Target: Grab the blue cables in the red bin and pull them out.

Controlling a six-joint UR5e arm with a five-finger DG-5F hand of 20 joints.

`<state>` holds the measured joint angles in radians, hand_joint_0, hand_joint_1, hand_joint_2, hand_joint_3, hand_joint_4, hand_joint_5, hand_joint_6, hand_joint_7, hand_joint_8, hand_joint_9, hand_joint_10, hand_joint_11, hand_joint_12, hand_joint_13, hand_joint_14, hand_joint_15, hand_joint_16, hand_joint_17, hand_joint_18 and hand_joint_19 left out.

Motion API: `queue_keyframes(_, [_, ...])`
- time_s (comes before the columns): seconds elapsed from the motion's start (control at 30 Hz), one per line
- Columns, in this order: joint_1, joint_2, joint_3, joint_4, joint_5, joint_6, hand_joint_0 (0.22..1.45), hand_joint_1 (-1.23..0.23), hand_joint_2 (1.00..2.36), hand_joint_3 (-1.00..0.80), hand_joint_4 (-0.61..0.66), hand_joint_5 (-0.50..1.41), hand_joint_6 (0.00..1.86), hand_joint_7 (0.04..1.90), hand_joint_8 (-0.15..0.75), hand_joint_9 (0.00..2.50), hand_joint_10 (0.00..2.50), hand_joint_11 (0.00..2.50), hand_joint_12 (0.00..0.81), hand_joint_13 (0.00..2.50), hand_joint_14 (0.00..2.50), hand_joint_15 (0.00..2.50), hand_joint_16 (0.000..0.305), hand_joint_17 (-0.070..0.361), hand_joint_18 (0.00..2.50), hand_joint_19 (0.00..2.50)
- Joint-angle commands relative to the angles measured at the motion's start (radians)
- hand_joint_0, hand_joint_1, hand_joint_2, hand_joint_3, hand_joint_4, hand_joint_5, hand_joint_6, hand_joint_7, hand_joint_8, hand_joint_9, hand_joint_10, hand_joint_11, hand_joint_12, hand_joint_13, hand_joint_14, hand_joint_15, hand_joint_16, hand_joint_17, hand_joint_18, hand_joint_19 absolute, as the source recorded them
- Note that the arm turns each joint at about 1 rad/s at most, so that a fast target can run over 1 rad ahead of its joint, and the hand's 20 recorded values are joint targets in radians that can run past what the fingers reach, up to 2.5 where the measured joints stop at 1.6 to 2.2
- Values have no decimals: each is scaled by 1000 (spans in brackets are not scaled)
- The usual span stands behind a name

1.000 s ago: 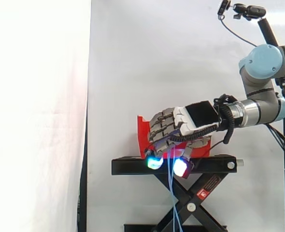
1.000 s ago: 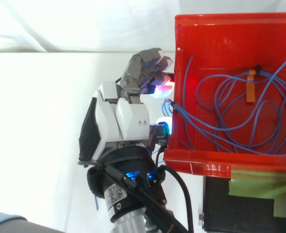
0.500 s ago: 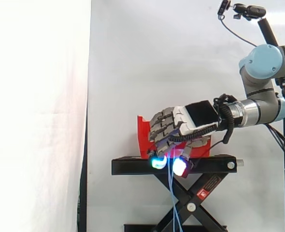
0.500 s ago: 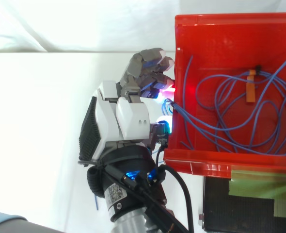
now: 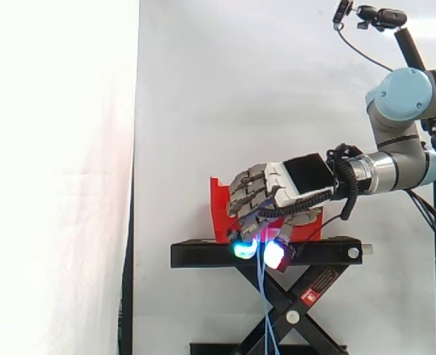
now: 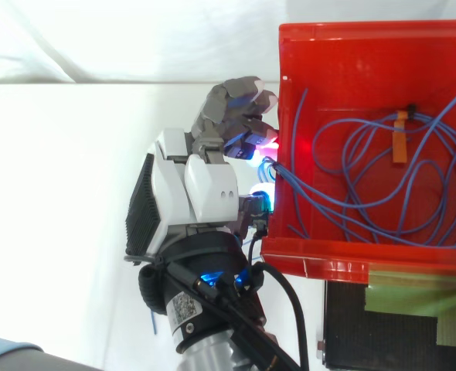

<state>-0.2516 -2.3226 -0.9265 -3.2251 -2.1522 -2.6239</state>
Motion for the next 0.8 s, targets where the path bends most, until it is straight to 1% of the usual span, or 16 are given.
queue_keyframes(0.0, [0, 0, 0, 1, 0, 0, 751, -977, 1000, -1000, 43, 942, 2, 851, 225, 1068, 28, 867, 319, 882, 26, 672, 42, 95, 590, 729])
queue_keyframes(0.5, [0, 0, 0, -1, 0, 0, 755, -951, 1000, -1000, 22, 983, 6, 860, 210, 1116, 29, 873, 314, 910, 24, 674, 41, 92, 608, 727])
queue_keyframes(0.77, [0, 0, 0, -1, 0, 0, 751, -951, 1000, -1000, 51, 925, 11, 772, 211, 1111, 30, 861, 316, 914, 25, 671, 41, 93, 610, 726])
